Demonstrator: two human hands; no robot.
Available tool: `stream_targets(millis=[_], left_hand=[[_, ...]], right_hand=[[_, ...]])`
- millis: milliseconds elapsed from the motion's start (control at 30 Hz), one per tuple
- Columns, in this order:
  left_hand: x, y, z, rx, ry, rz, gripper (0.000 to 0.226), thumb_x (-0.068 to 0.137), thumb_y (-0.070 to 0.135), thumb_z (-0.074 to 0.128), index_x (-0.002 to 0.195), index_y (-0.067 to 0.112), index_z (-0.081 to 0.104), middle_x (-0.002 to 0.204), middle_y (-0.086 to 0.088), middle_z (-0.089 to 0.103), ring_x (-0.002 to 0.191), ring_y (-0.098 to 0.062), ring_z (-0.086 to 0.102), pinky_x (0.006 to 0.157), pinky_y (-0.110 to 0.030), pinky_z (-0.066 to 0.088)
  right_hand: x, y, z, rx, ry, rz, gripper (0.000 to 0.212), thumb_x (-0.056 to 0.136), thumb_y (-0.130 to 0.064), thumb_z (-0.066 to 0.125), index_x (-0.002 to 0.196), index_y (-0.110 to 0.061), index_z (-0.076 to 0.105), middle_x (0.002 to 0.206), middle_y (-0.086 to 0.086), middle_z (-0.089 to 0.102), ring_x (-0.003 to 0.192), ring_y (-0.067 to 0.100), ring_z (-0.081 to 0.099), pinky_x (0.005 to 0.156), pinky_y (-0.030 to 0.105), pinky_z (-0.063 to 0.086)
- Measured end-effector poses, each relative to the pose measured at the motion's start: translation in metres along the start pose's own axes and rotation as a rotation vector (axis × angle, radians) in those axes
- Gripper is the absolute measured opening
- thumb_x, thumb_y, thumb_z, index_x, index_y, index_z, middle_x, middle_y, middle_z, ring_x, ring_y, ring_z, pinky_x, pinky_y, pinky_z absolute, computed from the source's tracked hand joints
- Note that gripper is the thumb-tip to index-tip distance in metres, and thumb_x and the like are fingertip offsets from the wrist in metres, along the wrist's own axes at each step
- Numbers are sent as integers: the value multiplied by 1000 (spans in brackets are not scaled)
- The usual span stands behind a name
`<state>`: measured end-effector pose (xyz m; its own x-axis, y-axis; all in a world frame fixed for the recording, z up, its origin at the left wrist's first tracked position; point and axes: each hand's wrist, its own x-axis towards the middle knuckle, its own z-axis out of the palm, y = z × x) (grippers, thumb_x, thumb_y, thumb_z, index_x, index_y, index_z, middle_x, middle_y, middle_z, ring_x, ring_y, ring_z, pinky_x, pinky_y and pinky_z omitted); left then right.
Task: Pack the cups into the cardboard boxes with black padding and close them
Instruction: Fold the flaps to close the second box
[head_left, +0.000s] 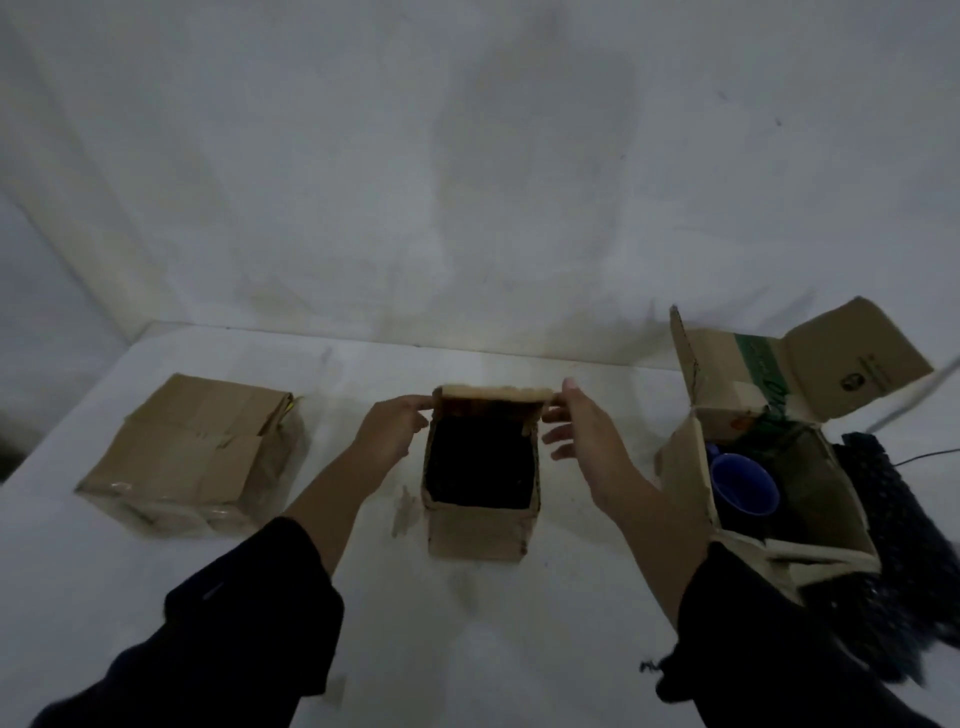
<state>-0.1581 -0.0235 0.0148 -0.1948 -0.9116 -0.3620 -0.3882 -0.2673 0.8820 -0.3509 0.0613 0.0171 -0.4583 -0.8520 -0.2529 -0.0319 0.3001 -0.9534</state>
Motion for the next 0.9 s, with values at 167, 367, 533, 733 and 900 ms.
stream_targets(millis=[167,367,533,733,900], left_hand=[[-14,-3,2,-35,-84,-84,33,93,33,51,110,8,65,97,-11,61,66,-21,49,61,-28,42],[-30,-13,11,208,-146,53,74,75,37,76,139,19,45,128,-6,50,105,-23,54,69,-25,52],[-37,-20,9,345,-145,155,98,57,30,90,141,15,41,133,-10,52,116,-25,54,84,-27,45],[-41,-26,6,467,-87,175,94,57,30,90,137,9,46,131,-7,57,113,-22,57,89,-25,43],[-42,-30,3,587,-43,272,82,62,35,86,133,11,53,121,-5,58,112,-19,53,89,-24,41]], right_hand=[[-24,10,3,-156,-31,-13,30,95,-40,49,95,-11,59,89,7,62,76,19,60,67,37,53],[-32,20,8,-682,-18,-199,26,86,-32,62,106,-17,56,101,4,64,91,20,60,76,30,50],[-37,28,6,-783,10,-259,35,85,-40,64,112,-19,57,110,3,57,100,17,54,79,27,44],[-47,34,3,-710,-53,-299,52,80,-32,72,127,-18,53,110,1,56,88,10,44,67,18,32],[-51,41,2,-745,-21,-378,31,80,-35,71,101,-18,57,96,-7,56,89,11,47,63,21,32]])
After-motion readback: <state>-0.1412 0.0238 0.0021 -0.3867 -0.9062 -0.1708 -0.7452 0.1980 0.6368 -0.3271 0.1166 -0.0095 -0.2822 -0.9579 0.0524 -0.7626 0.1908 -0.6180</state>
